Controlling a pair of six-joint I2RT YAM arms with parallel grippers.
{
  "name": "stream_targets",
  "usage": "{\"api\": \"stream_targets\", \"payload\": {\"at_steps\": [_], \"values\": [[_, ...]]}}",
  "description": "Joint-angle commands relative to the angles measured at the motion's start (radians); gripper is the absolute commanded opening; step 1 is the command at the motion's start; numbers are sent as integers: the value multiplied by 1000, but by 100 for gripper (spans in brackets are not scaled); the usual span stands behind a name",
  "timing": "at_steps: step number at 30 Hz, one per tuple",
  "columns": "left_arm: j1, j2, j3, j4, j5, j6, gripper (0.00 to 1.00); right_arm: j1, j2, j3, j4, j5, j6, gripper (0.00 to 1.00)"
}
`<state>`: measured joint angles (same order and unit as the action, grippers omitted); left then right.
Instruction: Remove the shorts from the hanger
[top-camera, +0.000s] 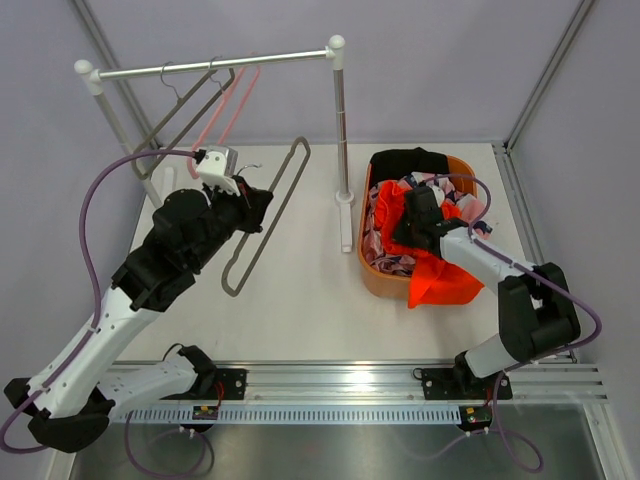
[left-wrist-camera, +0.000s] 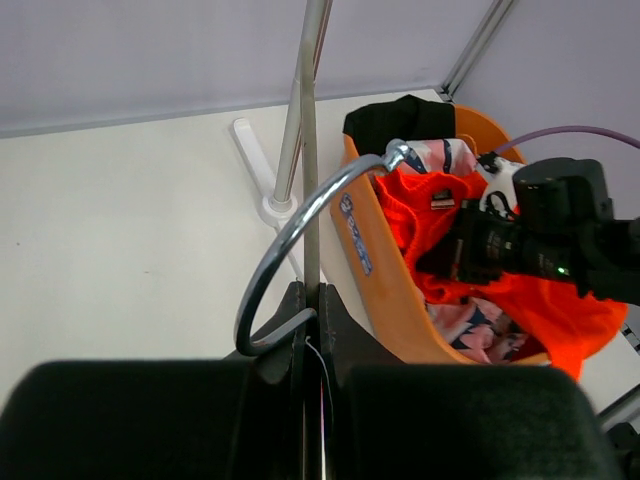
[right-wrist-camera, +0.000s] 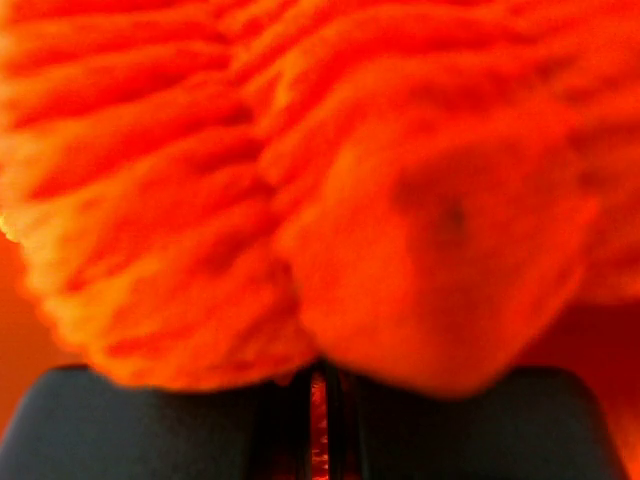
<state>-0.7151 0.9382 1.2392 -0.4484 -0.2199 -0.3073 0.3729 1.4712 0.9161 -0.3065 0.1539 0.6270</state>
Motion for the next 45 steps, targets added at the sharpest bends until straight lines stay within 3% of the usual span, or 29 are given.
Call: {"api": "stream_targets", "payload": {"at_steps": [1,6,10,14,20,23,29,34,45], "values": [[0,-10,72,7,-13,-1,0,-6,93,49,130,-149,33,0],[0,-6,106,-27,-21,13,0,-6,34,-2,135,-160,43,5],[2,16,132,-41,-29,23,0,-5,-109,-40,67,-81,28,18],[0,56,186,-59,-38,46,0,-5,-321,-27,-35,-34,5,51],[16,197,376,-160,-16,88,0,-5,-560,96,-186,-59,-58,74],[55,312,514,-229,54,105,0,-5,-615,177,-262,-97,-96,99],[205,517,721,-263,174,74,0,-5,-739,221,-342,-126,-135,100],[243,684,913,-260,145,56,0,-5,-811,236,-397,-149,-154,99],[243,800,936,-52,-28,48,0,-5,-913,201,-436,-251,-187,99]]}}
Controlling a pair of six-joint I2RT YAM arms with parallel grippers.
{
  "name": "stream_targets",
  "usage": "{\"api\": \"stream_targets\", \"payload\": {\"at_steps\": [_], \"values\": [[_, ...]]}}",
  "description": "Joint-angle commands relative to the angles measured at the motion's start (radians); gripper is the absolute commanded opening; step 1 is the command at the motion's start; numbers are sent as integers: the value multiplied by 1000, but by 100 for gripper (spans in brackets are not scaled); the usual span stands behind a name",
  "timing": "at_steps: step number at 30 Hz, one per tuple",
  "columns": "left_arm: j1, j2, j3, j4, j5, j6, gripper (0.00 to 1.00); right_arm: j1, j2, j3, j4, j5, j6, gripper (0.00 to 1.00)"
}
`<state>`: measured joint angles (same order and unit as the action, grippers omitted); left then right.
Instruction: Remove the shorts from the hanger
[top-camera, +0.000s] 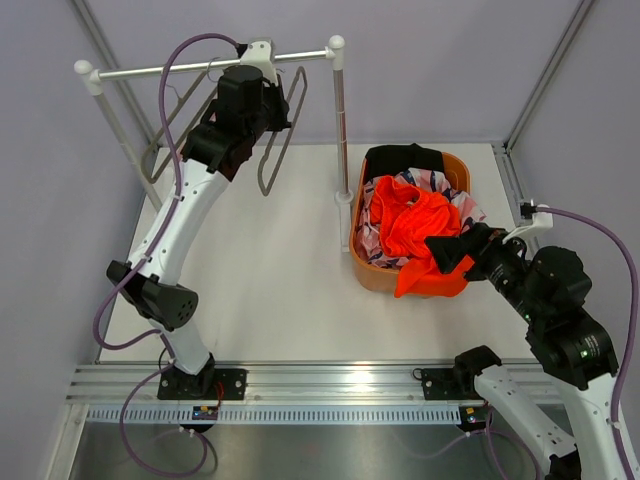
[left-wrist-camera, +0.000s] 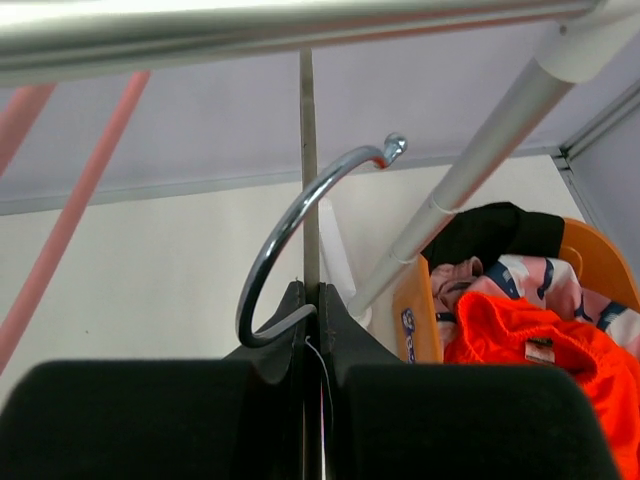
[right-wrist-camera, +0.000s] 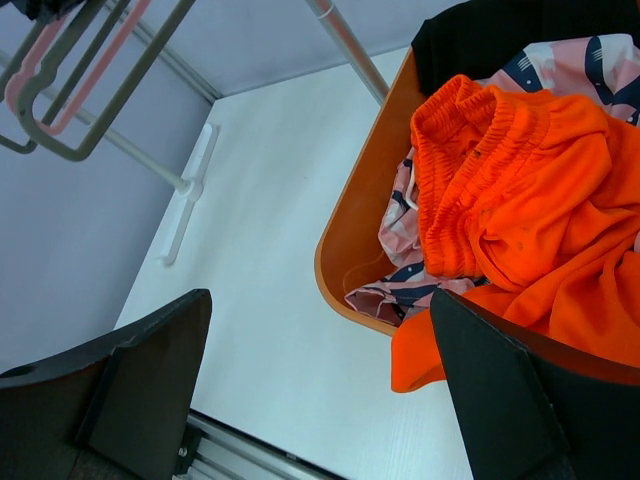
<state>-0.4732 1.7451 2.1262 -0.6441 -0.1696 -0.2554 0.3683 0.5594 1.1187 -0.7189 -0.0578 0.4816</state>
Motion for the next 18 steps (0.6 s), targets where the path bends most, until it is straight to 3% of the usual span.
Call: {"api": "stream_targets", "payload": {"at_steps": [1,7,18], "values": [[1,-9,40,153,-99,-1,0,-2,-4,-2,-25,-40,-44,99],[1,-24,6,231,-169,36,0,-2,10,-7,-5,-76,-51,100],[1,85,135,264,-252,47,0,0,19,16,-2,-111,-70,99]]}}
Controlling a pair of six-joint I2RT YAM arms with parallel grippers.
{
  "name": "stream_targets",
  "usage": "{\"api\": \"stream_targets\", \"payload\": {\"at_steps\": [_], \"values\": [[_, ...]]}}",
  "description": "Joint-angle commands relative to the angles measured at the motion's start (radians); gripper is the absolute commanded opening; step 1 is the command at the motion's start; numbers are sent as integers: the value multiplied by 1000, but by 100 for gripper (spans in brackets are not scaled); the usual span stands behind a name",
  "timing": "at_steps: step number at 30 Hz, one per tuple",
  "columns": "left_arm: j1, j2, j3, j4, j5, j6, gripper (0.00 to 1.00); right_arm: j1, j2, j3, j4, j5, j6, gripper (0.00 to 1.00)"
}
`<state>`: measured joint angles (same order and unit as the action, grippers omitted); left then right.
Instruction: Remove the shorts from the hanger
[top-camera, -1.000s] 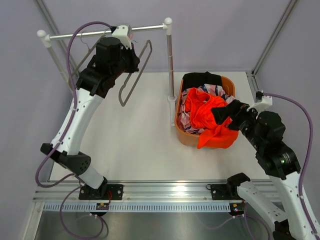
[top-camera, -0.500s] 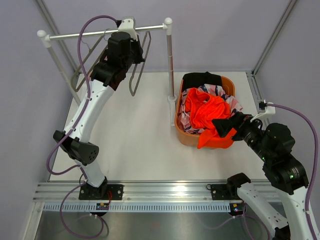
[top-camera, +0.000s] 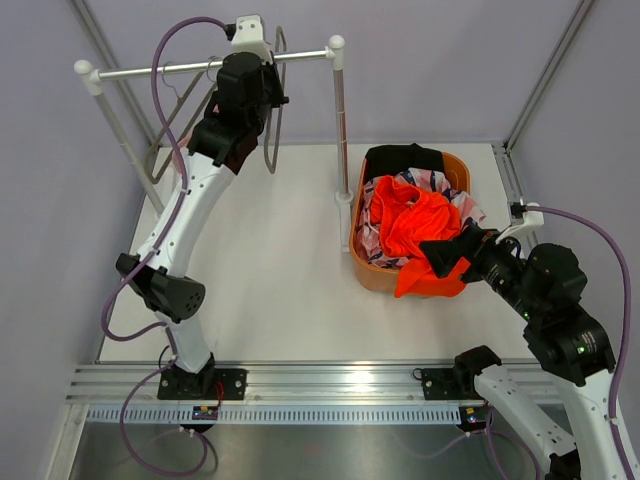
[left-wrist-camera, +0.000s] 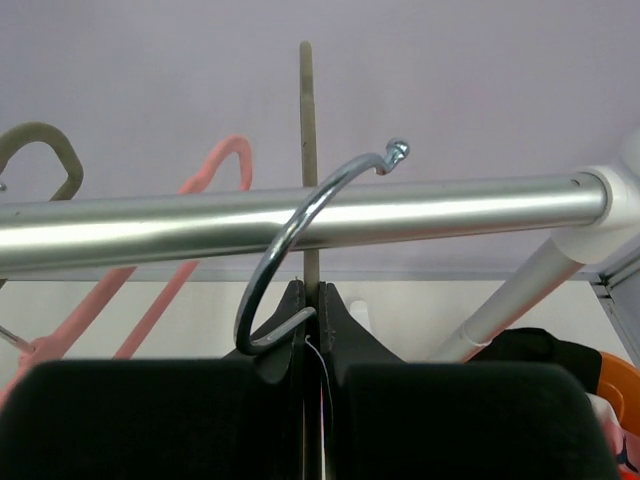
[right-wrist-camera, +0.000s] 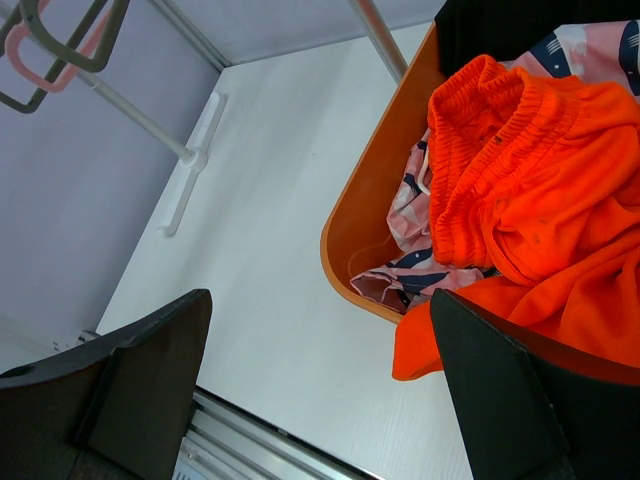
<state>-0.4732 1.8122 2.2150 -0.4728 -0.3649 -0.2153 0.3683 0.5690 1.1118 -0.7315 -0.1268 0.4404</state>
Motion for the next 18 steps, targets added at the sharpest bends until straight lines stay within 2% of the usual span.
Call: {"api": "stream_targets", "payload": {"at_steps": [1,18], "values": [[1,21,46,97,-68,5,0,0,11,25,9,-40,-32,99],[7,122,78,168,-134,27,0,1,2,17,-2,-57,-62,99]]}}
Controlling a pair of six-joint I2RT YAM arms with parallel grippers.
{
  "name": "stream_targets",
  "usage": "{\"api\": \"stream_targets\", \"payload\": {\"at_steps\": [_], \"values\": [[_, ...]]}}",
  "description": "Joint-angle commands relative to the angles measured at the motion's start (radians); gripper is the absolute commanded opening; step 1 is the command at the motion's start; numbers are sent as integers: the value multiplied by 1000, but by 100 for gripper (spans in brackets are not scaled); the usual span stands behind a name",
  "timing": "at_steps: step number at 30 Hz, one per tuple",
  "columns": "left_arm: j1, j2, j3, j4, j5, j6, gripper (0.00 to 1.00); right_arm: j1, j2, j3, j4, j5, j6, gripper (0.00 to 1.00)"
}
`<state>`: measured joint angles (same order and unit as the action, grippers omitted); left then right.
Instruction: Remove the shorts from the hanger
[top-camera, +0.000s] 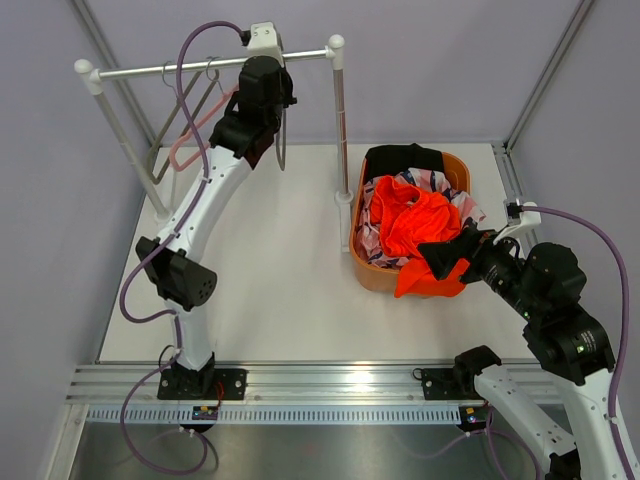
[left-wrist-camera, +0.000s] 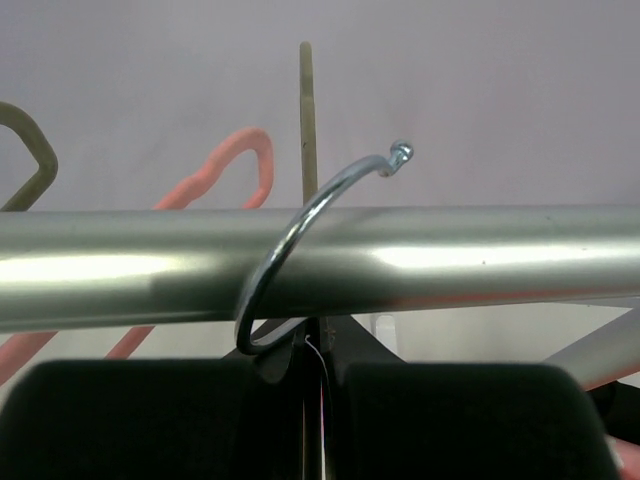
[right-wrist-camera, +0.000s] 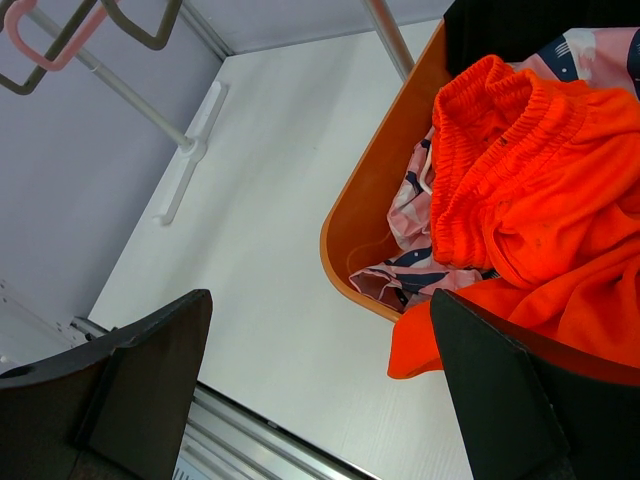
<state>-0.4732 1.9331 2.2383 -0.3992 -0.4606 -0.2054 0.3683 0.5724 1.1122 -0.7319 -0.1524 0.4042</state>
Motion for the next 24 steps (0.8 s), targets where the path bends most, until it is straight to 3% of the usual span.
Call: {"api": "stream_targets", "payload": {"at_steps": [1,9,24], "values": [[10,4,55,92,-35,17,0,0,-2,15,0,-29,-25,100],[61,26,52,63,60,0,0,0,1,5,8,-36,-22,99],[65,-14,-71,72,99,11,3,-2,-11,-26,14,-39,-10,99]]}}
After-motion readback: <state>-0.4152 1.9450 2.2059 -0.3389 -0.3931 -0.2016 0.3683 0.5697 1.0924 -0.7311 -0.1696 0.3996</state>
